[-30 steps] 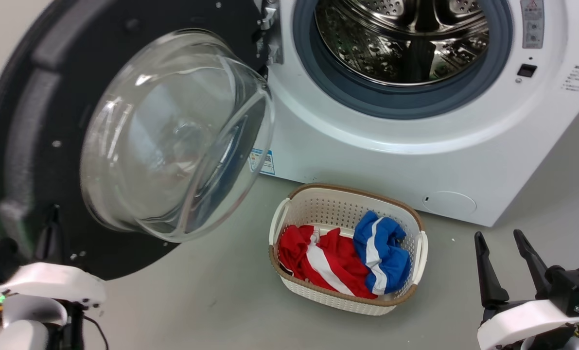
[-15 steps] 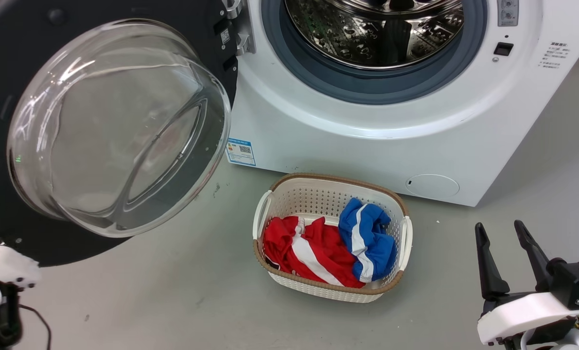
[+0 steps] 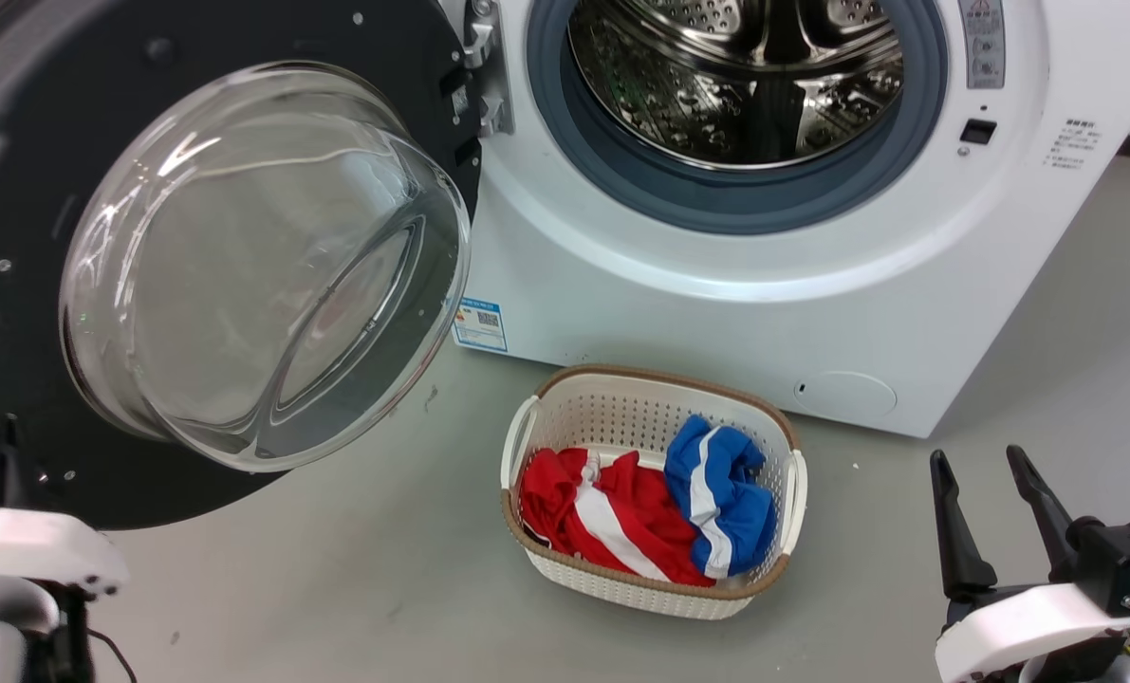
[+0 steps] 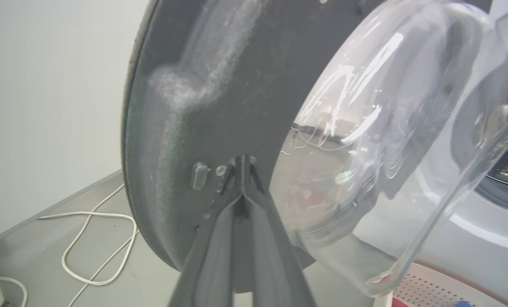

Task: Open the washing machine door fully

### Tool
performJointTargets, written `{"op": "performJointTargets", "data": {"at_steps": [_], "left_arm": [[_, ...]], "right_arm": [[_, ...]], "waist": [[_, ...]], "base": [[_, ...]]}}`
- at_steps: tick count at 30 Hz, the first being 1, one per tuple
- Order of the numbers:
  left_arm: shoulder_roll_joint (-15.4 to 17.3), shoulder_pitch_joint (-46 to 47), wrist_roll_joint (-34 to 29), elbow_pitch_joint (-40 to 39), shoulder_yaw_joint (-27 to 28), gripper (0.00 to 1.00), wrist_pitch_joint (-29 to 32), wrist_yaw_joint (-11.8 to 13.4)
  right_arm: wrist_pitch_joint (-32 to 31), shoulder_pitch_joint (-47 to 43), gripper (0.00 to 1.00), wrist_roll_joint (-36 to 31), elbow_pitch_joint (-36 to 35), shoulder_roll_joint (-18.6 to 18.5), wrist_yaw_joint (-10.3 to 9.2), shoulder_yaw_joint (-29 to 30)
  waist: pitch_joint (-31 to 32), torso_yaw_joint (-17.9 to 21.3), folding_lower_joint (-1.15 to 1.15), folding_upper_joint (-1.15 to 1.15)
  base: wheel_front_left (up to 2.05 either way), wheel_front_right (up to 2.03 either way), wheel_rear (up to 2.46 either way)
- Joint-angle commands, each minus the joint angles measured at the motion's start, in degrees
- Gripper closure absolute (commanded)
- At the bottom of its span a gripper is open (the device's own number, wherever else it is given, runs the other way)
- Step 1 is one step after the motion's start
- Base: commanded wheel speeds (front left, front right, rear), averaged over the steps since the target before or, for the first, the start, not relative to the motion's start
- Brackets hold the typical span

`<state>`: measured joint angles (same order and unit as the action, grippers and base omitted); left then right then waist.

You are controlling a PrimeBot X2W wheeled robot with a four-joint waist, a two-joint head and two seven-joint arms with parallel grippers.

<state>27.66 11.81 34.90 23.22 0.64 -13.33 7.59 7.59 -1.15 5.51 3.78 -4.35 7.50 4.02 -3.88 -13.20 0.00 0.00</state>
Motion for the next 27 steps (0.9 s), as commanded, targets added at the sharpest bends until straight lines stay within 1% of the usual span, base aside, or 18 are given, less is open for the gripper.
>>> {"op": "performJointTargets", "data": {"at_steps": [1, 10, 13, 15, 17, 19, 23, 25, 26, 27], "left_arm": [[-0.54, -1.28, -0.57, -1.18, -0.28, 1.00, -0.37, 0.51], [-4.03, -9.98, -3.86, -14.35, -5.68, 1.00, 1.02, 3.37], [-5.28, -12.71, -4.96, -18.65, -8.11, 1.00, 2.15, 4.19], [-6.80, -14.27, -4.99, -21.04, -9.96, 1.00, 2.74, 4.58], [-8.21, -15.41, -5.03, -22.69, -12.07, 1.00, 3.37, 4.17], [-9.03, -15.45, -4.62, -23.30, -13.87, 1.00, 3.61, 2.89], [-10.62, -13.10, -5.77, -22.24, -17.50, 1.00, 3.61, 1.09], [-11.42, -12.11, -6.51, -21.22, -18.71, 1.00, 2.96, 0.62], [-11.42, -12.11, -6.51, -21.22, -18.71, 1.00, 2.96, 0.62], [-11.63, -11.49, -6.89, -20.62, -19.34, 1.00, 2.65, 0.37]], "right_arm": [[0.02, -0.59, 0.00, -0.08, 0.09, 0.23, -0.02, -0.01], [-0.47, -2.31, 0.00, -0.61, 0.03, 0.79, -0.02, -0.41], [-0.61, -2.26, 0.00, -1.00, -0.21, 0.85, -0.02, -0.61], [-0.69, -2.21, 0.00, -1.02, -0.33, 0.91, -0.02, -0.70], [-0.76, -2.19, 0.00, -1.22, -0.44, 0.96, -0.02, -0.86], [-0.86, -2.29, 0.00, -1.35, -0.55, 1.02, -0.02, -0.97], [-1.06, -1.77, 0.00, -1.53, -0.47, 1.04, -0.02, -1.69], [-1.18, -1.25, 0.00, -1.70, -0.35, 1.04, -0.02, -2.46], [-1.18, -1.25, 0.00, -1.70, -0.35, 1.04, -0.02, -2.46], [-1.18, -1.07, 0.00, -1.71, -0.25, 1.03, -0.02, -2.72]], "waist": [[0.92, -0.42, 0.00, 0.00], [4.19, -1.53, 0.00, 0.00], [4.68, -1.15, 0.00, 0.00], [4.93, -0.48, 0.00, 0.00], [5.05, 0.40, 0.00, 0.00], [5.12, 1.31, 0.00, 0.00], [5.16, 4.19, 0.00, 0.00], [5.13, 6.16, 0.00, 0.00], [5.13, 6.16, 0.00, 0.00], [5.13, 7.12, 0.00, 0.00]], "base": [[0.00, 0.00, 0.00], [0.00, 0.00, 0.00], [0.00, 0.00, 0.00], [0.00, 0.00, 0.00], [0.00, 0.00, 0.00], [0.00, 0.00, 0.00], [0.00, 0.00, 0.00], [0.00, 0.00, 0.00], [0.00, 0.00, 0.00], [0.00, 0.00, 0.00]]}}
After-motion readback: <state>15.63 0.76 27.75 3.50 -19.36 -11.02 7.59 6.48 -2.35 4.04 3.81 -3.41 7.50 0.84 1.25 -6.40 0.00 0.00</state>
